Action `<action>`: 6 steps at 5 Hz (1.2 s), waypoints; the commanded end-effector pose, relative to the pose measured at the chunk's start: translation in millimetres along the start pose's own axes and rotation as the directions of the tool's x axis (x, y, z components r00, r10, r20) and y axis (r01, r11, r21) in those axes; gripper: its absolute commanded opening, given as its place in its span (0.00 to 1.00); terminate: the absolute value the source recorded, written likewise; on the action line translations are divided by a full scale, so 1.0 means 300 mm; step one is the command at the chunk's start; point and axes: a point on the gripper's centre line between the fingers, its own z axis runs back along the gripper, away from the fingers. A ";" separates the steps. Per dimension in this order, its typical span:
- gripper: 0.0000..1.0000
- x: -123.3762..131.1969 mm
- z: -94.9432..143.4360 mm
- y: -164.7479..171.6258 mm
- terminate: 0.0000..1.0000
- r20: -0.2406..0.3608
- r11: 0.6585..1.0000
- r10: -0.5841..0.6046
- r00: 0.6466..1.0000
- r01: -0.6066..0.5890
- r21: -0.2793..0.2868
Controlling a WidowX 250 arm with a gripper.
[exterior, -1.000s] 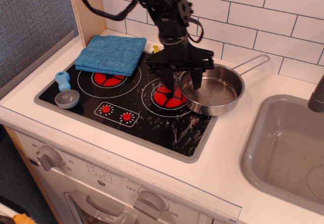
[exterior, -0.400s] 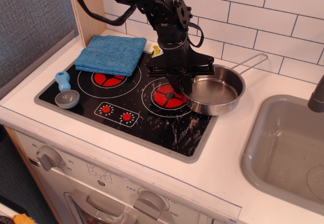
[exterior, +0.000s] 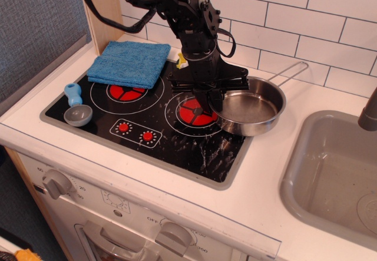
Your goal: PLACE THE PAN AT THE RIGHT CORNER OF THE STOVE
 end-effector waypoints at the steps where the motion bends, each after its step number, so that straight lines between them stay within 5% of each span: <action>1: 0.00 0.020 0.174 -0.011 0.00 0.099 0.998 -0.008 0.995 0.014 -0.065; 3: 0.00 -0.086 0.291 0.061 0.00 0.137 0.999 0.032 0.990 -0.027 -0.042; 6: 0.00 -0.225 0.228 0.262 0.00 0.146 0.983 0.170 0.975 -0.177 0.037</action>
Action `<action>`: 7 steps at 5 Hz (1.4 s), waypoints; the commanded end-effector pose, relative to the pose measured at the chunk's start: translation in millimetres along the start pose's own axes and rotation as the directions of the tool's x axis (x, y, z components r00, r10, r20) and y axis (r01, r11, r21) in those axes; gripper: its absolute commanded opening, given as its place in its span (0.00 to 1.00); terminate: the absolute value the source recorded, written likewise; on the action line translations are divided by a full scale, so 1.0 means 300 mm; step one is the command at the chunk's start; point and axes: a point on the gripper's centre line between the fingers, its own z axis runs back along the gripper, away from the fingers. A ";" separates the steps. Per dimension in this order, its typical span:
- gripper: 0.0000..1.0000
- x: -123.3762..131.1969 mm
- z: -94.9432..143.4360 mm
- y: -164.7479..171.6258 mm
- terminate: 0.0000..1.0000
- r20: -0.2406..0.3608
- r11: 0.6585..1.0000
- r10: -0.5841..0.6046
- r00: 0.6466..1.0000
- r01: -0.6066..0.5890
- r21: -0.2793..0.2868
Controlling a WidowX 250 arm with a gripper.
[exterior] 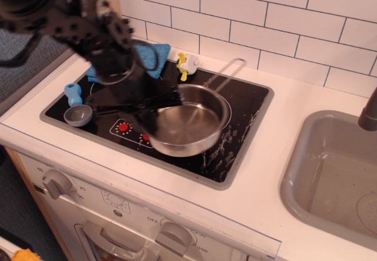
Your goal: PLACE THE PAN AT THE RIGHT CORNER OF THE STOVE
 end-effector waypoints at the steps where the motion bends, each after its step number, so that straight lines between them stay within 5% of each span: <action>1: 0.00 -0.005 -0.031 0.073 0.00 0.052 0.994 0.073 0.996 -0.076 0.076; 2: 0.00 0.000 -0.071 0.065 0.00 0.029 0.993 0.062 0.998 -0.065 0.095; 3: 1.00 0.005 -0.078 0.049 0.00 -0.008 0.988 0.102 0.995 -0.100 0.120; 7: 1.00 0.039 0.009 0.035 0.00 -0.006 0.995 0.069 0.998 -0.069 0.075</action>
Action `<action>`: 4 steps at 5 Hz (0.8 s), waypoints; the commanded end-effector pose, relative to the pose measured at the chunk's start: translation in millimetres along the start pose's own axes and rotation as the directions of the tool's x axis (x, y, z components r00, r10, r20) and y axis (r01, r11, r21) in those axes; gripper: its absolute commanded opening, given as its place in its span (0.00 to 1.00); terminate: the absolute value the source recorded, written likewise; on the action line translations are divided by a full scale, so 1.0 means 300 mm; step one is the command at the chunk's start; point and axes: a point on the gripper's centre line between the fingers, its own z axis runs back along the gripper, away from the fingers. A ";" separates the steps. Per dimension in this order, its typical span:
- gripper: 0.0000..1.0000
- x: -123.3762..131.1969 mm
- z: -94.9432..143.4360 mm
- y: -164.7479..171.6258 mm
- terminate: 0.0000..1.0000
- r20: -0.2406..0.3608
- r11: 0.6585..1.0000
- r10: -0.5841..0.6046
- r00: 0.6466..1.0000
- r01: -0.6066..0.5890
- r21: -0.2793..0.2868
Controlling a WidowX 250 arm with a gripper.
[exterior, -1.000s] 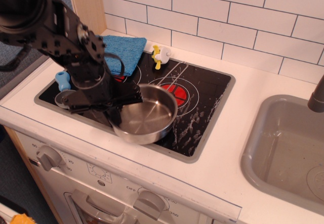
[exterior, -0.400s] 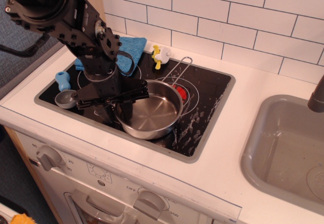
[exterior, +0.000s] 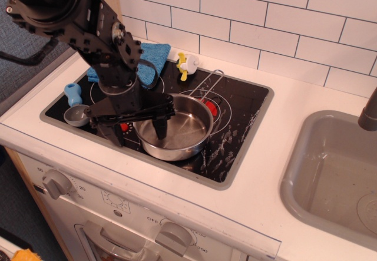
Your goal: PLACE THE PAN AT THE RIGHT CORNER OF THE STOVE
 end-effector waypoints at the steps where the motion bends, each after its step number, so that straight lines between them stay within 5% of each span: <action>1: 1.00 0.051 0.197 -0.025 0.00 0.078 0.998 -0.036 0.996 0.040 -0.049; 2: 1.00 0.062 0.284 -0.037 0.00 0.103 0.992 -0.113 0.988 0.118 -0.043; 4: 1.00 0.062 0.284 -0.037 0.00 0.103 0.992 -0.113 0.988 0.118 -0.043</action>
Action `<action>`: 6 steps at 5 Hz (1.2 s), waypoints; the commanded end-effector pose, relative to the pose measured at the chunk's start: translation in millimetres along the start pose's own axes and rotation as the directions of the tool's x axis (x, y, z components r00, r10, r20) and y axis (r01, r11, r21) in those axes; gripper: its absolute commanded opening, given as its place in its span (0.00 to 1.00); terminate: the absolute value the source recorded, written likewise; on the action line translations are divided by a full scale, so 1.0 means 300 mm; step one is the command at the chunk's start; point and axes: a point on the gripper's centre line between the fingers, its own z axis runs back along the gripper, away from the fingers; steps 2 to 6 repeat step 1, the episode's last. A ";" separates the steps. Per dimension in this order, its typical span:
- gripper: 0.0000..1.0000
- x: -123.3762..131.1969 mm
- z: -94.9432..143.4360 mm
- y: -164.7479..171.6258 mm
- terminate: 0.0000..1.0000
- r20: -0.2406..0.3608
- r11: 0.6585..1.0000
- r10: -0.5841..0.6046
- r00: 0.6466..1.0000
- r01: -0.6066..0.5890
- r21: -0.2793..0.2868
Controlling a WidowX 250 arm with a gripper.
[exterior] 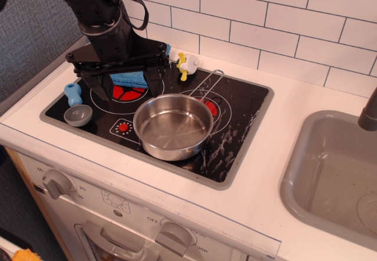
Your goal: PLACE THE PAN AT THE RIGHT CORNER OF THE STOVE
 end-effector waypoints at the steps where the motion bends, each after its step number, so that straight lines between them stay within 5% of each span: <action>1: 1.00 0.002 0.049 -0.013 1.00 0.039 1.000 -0.004 0.999 0.005 -0.009; 6: 1.00 0.002 0.049 -0.013 1.00 0.039 1.000 -0.004 0.999 0.005 -0.009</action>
